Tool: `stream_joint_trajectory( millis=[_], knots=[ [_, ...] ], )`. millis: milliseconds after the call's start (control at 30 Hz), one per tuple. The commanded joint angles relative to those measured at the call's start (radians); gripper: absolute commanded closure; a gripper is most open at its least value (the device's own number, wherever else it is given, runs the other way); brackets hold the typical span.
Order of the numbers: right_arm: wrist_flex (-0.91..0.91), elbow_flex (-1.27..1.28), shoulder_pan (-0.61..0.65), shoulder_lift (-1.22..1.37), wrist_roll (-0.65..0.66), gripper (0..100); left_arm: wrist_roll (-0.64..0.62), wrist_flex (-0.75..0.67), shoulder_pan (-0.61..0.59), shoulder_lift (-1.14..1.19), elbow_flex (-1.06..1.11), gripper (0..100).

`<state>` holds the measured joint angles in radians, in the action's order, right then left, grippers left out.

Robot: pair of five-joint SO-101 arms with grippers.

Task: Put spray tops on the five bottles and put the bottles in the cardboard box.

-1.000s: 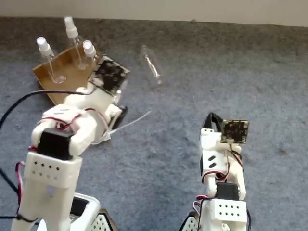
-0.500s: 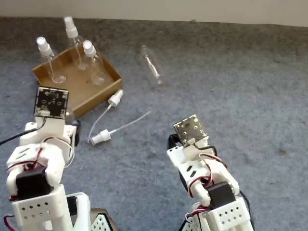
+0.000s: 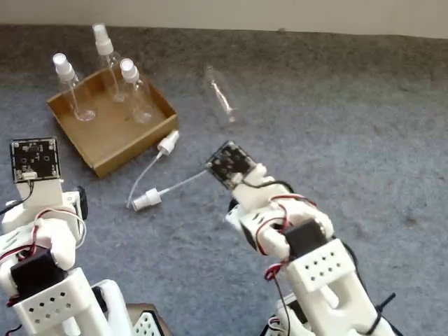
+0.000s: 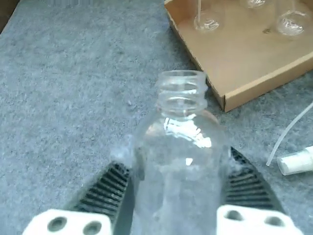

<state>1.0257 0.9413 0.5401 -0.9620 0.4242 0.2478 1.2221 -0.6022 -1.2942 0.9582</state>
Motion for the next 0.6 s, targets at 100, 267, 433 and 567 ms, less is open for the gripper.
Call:
stream_joint_trajectory(
  millis=[100,267,433,567],
  knots=[
    [0.004,-0.114,0.173,0.208,0.161,92.4,0.002,-0.160,-0.027,-0.015,0.162,92],
    [0.004,-0.243,0.206,0.367,0.221,92.1,0.002,-0.219,-0.104,-0.016,0.236,92],
    [0.004,-0.404,0.222,0.547,0.315,91.3,0.002,-0.218,-0.185,-0.016,0.251,92],
    [0.004,-0.529,0.259,0.696,0.353,83.7,0.002,-0.218,-0.229,-0.016,0.251,92]
  ],
)
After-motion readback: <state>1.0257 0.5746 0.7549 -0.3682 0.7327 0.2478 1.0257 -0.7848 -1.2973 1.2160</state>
